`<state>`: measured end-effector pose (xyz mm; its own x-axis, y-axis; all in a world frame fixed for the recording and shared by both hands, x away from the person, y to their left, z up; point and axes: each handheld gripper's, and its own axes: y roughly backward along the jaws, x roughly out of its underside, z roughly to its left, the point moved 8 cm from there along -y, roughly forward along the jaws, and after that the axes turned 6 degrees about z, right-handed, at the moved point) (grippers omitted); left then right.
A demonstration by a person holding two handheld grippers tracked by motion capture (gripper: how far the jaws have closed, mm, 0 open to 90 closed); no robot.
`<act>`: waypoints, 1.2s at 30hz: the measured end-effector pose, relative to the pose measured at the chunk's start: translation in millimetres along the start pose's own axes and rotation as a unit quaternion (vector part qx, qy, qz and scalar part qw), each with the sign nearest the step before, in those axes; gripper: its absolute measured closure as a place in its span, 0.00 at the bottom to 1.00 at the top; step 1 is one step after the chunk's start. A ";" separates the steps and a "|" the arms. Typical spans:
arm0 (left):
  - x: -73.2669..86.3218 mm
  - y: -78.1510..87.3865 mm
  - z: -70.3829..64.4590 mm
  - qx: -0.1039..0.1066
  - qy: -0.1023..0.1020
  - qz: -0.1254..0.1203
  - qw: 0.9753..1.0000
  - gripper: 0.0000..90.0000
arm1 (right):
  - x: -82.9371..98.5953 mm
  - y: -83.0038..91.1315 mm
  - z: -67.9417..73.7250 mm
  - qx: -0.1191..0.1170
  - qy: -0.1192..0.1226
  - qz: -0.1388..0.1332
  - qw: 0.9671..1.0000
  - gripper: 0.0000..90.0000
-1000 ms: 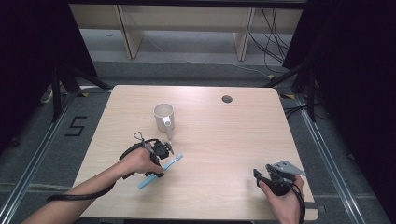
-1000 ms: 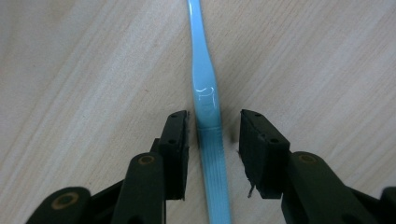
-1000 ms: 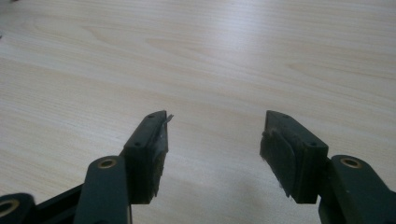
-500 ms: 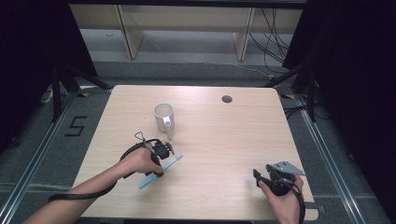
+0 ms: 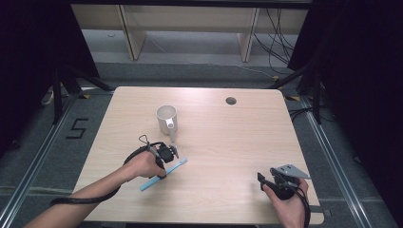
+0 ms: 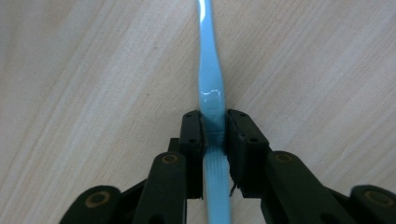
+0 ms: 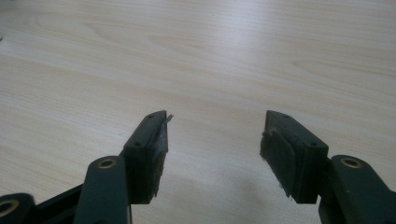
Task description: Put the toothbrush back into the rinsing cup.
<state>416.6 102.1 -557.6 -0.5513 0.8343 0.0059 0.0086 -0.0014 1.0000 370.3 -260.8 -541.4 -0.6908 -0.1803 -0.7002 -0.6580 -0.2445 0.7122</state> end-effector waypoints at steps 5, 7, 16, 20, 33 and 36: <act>0.6 0.9 -0.1 0.000 -0.007 0.004 1.000 0.87 | 0.1 0.0 0.0 -0.002 -0.001 0.000 1.000 0.46; 0.7 1.0 0.2 -0.001 -0.014 0.005 1.000 0.87 | -0.6 -0.4 -1.2 0.003 0.004 -0.005 1.000 0.46; 0.6 0.4 -0.2 -0.001 -0.031 0.003 1.000 0.87 | 0.9 -1.6 -0.7 0.007 0.001 0.003 1.000 0.46; 0.7 0.2 -0.1 0.002 -0.030 0.000 1.000 0.87 | 0.9 -1.8 -1.3 0.007 0.003 0.002 1.000 0.46; 3.1 1.4 -1.0 0.014 -0.037 -0.005 0.999 0.87 | 0.9 -3.0 2.5 0.001 -0.013 0.000 1.000 0.46; 2.6 3.2 -0.1 0.014 -0.041 -0.011 0.999 0.87 | 1.2 -3.2 2.7 0.001 -0.015 0.002 1.000 0.46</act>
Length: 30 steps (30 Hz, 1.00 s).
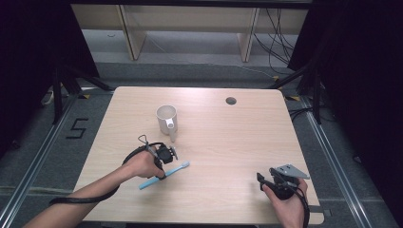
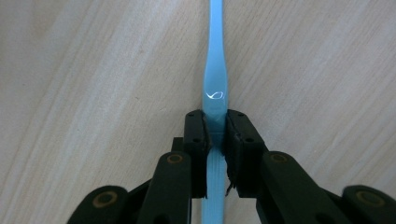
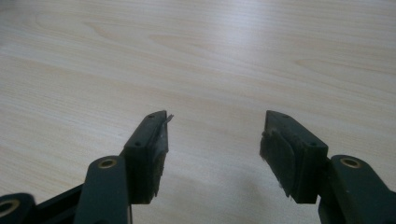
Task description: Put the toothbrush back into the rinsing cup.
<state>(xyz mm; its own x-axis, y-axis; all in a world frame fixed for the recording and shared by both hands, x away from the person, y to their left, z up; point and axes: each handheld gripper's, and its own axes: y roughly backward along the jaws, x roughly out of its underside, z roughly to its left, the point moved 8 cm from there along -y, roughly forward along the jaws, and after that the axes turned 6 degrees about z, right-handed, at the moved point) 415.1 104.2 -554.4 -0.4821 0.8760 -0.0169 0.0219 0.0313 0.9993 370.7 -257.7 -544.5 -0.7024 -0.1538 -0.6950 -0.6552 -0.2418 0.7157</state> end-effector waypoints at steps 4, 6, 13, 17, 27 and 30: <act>-1.0 5.0 0.8 -0.002 -0.002 -0.013 1.000 0.88 | -0.6 0.3 1.0 -0.004 -0.002 -0.002 1.000 0.46; -1.9 8.6 0.1 -0.001 -0.001 -0.026 1.000 0.88 | -0.6 1.2 1.1 -0.005 -0.003 -0.002 1.000 0.46; -2.2 19.6 -1.4 0.004 0.005 -0.068 0.998 0.88 | -1.4 0.5 -2.1 -0.007 0.013 -0.007 1.000 0.47; -2.1 25.2 0.2 0.005 0.008 -0.087 0.996 0.88 | -4.1 0.7 -2.0 -0.004 0.016 -0.029 0.999 0.46; -1.6 38.0 3.5 0.002 0.011 -0.124 0.992 0.88 | -0.3 -5.1 6.2 -0.006 0.007 -0.024 1.000 0.45; -2.1 42.1 3.9 0.002 0.014 -0.136 0.991 0.88 | -1.9 -4.5 2.8 0.001 0.029 -0.032 0.999 0.46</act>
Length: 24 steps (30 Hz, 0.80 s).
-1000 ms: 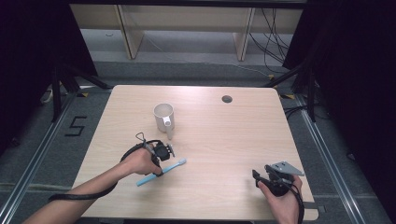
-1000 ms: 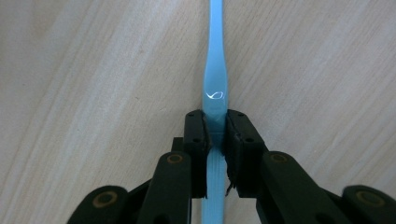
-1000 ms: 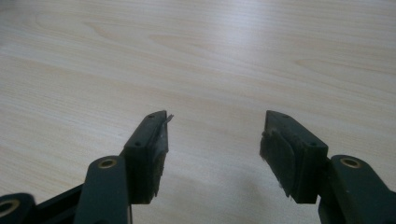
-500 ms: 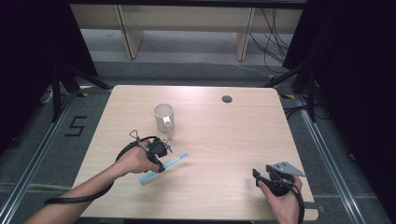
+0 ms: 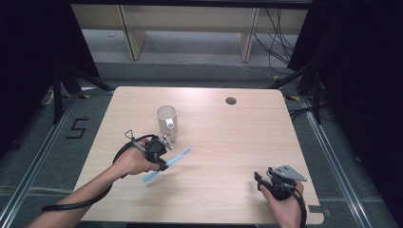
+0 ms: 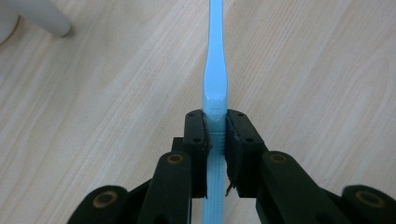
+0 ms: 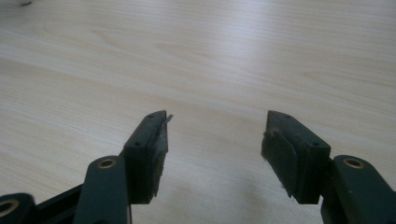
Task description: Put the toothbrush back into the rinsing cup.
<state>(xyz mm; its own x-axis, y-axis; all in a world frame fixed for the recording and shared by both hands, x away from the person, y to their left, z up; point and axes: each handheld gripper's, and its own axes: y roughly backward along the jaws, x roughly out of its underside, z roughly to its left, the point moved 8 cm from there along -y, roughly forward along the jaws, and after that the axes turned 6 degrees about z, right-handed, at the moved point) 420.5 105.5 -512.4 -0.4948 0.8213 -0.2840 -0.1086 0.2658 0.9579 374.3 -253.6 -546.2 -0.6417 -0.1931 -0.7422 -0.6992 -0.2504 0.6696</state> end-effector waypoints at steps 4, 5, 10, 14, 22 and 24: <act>-3.5 4.5 2.5 -0.006 0.000 -0.018 1.000 0.88 | 0.7 -1.5 1.9 -0.008 -0.011 -0.007 1.000 0.45; -3.5 4.5 2.5 -0.006 0.000 -0.018 1.000 0.88 | 0.7 -1.5 1.9 -0.008 -0.011 -0.007 1.000 0.45; -8.8 7.0 5.1 -0.005 0.015 -0.054 0.998 0.88 | 2.2 -1.3 -1.6 0.004 -0.007 -0.009 1.000 0.45; -10.8 8.6 7.8 -0.005 0.023 -0.075 0.997 0.88 | 4.5 -1.4 0.1 -0.001 -0.009 -0.004 1.000 0.45; -10.5 13.7 10.8 -0.010 0.023 -0.105 0.994 0.88 | 3.3 -1.2 6.6 0.004 -0.032 -0.001 0.999 0.45; -8.8 13.1 11.2 -0.006 0.026 -0.107 0.994 0.88 | 0.8 -1.8 2.6 0.011 -0.004 -0.012 1.000 0.45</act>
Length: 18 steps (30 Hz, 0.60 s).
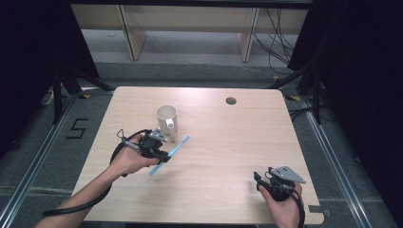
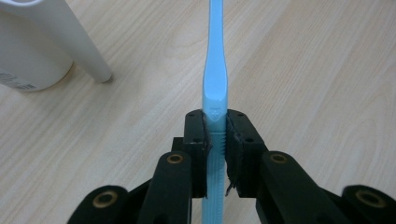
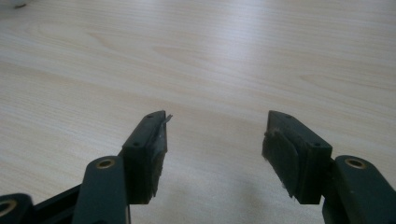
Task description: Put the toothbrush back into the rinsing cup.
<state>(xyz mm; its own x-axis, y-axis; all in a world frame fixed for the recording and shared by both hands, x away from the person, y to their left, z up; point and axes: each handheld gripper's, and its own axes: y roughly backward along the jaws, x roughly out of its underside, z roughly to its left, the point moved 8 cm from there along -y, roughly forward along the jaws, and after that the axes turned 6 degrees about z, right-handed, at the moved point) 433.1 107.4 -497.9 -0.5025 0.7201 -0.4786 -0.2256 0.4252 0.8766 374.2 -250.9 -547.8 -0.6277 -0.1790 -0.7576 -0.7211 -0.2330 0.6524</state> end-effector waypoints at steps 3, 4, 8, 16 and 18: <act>0.8 -0.3 2.9 -0.005 0.003 -0.012 1.000 0.88 | -2.0 1.6 0.9 -0.001 0.007 -0.005 1.000 0.45; 0.3 -0.7 2.8 -0.005 0.011 -0.020 1.000 0.88 | -1.8 1.4 2.5 -0.007 0.001 -0.003 1.000 0.45; -1.2 0.8 6.2 -0.010 0.016 -0.040 0.999 0.88 | -0.1 1.2 5.6 -0.008 -0.009 -0.003 1.000 0.45; -5.9 4.4 9.7 -0.017 0.026 -0.081 0.996 0.88 | -1.0 1.0 1.9 -0.001 0.013 -0.003 1.000 0.45; -7.4 4.8 9.5 -0.018 0.028 -0.093 0.995 0.88 | -1.2 1.1 2.4 -0.001 0.012 -0.003 1.000 0.44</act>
<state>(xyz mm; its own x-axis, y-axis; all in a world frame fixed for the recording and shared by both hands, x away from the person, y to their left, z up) 443.6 109.3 -490.6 -0.4957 0.5984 -0.6295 -0.3473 0.5277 0.7752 373.5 -248.7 -546.2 -0.6159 -0.2008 -0.7618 -0.7243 -0.2360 0.6479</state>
